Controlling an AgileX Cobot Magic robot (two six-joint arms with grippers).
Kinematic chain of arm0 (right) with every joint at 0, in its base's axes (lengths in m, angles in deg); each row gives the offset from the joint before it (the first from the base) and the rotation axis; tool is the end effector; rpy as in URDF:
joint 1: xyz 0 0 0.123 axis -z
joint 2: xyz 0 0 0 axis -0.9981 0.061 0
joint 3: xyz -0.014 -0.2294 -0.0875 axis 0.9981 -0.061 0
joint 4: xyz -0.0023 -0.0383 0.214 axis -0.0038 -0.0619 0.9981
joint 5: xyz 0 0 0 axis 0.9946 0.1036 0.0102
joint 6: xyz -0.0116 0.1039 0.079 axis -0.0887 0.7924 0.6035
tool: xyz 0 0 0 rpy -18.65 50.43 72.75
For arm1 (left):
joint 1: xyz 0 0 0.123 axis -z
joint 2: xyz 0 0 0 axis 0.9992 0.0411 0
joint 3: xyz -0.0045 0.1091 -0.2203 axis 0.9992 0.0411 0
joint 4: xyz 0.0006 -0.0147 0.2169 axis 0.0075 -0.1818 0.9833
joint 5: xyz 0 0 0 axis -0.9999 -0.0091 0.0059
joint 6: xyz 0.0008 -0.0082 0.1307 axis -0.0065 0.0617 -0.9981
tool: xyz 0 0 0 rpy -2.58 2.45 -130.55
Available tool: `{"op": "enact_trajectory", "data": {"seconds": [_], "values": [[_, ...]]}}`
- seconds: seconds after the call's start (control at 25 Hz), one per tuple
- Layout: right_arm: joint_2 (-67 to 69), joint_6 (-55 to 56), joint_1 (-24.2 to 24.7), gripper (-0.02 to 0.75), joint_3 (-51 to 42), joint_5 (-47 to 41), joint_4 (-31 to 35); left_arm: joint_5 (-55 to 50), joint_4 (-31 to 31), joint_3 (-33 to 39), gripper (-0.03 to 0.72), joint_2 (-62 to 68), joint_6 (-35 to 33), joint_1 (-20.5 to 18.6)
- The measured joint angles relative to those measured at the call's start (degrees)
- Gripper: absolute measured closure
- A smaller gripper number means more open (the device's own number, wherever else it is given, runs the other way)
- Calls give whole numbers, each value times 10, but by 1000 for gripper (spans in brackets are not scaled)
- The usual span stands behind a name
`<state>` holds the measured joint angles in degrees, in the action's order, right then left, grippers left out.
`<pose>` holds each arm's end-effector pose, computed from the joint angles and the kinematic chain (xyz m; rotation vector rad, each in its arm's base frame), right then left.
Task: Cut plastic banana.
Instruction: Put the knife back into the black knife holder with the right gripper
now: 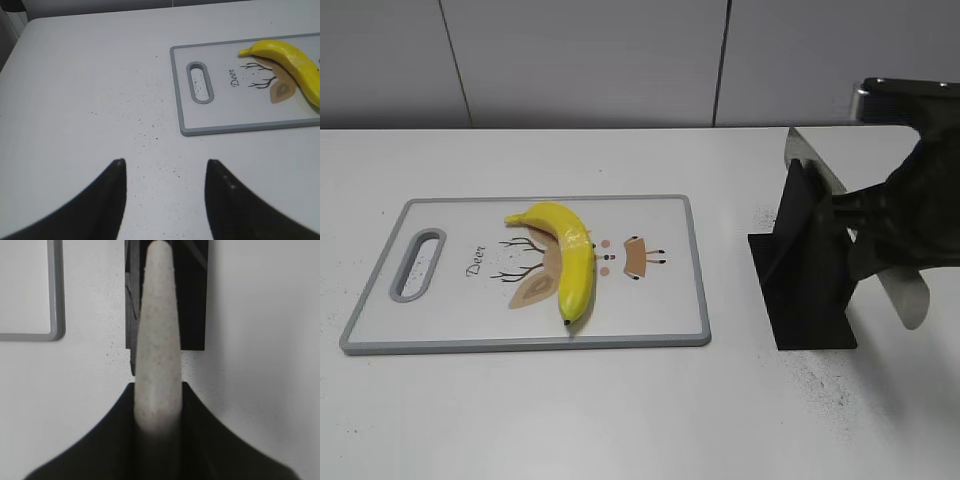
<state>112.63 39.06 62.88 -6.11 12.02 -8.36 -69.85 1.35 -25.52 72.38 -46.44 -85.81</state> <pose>0.2370 0.1055 0.1767 0.0496 2.8132 0.2295 0.0383 -0.0023 0.2319 0.1336 2.0947 0.0270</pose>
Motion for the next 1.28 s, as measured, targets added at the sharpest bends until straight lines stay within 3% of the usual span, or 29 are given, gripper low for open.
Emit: {"op": "enact_trajectory", "data": {"seconds": [0.28, 0.48, 0.6, 0.96, 1.28], "values": [[11, 0, 0, 556, -2, 26, -1, 0, 0, 0, 211, 0, 0, 0], [11, 0, 0, 267, -2, 34, -1, 0, 0, 0, 216, 0, 0, 0], [9, 0, 0, 171, -2, 39, -1, 0, 0, 0, 216, 0, 0, 0], [-106, -73, 0, 152, -2, 57, -5, 0, 0, 0, 216, 0, 0, 0], [-309, -200, 0, 152, -43, -43, 5, 0, 0, 0, 216, 0, 0, 0]]}}
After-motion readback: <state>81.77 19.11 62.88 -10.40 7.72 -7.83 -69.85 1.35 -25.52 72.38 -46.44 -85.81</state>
